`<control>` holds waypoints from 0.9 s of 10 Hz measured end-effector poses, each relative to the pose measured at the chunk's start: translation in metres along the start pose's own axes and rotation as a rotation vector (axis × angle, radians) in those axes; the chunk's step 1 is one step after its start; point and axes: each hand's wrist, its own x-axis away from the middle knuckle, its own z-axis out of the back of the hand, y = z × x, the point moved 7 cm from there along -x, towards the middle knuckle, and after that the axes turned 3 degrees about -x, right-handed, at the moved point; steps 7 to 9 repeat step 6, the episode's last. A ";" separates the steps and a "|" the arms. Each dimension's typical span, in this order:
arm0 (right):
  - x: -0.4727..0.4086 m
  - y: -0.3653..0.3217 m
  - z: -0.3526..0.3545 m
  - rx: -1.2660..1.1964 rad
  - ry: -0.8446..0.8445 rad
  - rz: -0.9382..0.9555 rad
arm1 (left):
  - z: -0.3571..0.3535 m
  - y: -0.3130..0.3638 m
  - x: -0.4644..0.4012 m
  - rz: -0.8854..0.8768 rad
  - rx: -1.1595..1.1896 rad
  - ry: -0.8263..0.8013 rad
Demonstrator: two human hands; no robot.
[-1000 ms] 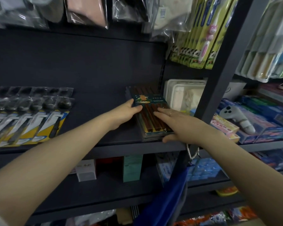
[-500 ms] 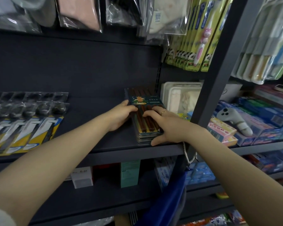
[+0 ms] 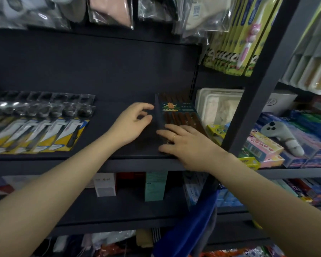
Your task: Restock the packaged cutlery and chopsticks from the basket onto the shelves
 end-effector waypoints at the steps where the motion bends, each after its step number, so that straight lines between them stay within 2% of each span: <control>1: -0.007 0.005 0.002 0.031 -0.045 -0.009 | 0.022 0.000 0.027 -0.110 -0.104 0.058; 3: -0.008 0.004 0.005 0.029 0.002 0.049 | 0.043 0.000 0.065 -0.170 -0.195 0.093; 4: -0.009 -0.001 0.009 0.024 0.010 0.008 | 0.049 0.003 0.079 -0.181 -0.233 0.092; 6: -0.009 -0.004 0.006 -0.040 -0.141 -0.182 | 0.074 -0.002 0.102 -0.188 -0.410 0.095; 9: -0.009 -0.004 0.006 -0.040 -0.141 -0.182 | 0.074 -0.002 0.102 -0.188 -0.410 0.095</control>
